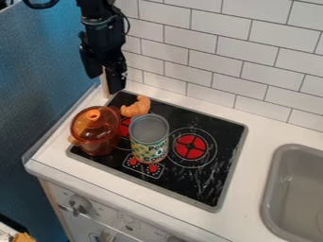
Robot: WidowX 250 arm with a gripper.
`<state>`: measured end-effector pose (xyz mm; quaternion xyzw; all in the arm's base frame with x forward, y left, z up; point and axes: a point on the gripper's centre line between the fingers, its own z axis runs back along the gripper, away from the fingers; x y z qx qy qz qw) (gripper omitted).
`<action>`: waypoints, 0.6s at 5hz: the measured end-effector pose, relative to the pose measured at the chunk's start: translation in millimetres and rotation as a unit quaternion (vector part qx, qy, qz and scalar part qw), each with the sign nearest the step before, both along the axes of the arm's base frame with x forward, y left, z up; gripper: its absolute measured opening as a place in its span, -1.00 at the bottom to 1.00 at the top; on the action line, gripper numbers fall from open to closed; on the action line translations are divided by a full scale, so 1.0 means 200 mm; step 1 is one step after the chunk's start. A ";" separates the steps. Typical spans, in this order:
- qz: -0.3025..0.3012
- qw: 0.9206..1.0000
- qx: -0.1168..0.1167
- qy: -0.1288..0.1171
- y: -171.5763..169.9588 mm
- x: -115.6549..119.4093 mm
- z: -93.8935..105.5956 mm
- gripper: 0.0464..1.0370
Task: Moves the jar to the top right corner of the stove
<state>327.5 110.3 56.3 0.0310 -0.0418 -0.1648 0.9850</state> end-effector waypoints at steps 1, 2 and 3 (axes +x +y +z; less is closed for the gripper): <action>0.002 1.000 -0.007 0.014 -0.01 -0.01 -0.05 0.93; 0.006 0.999 -0.035 0.012 -0.06 -0.03 -0.10 0.93; -0.015 0.999 -0.036 0.017 -0.10 -0.05 -0.12 0.93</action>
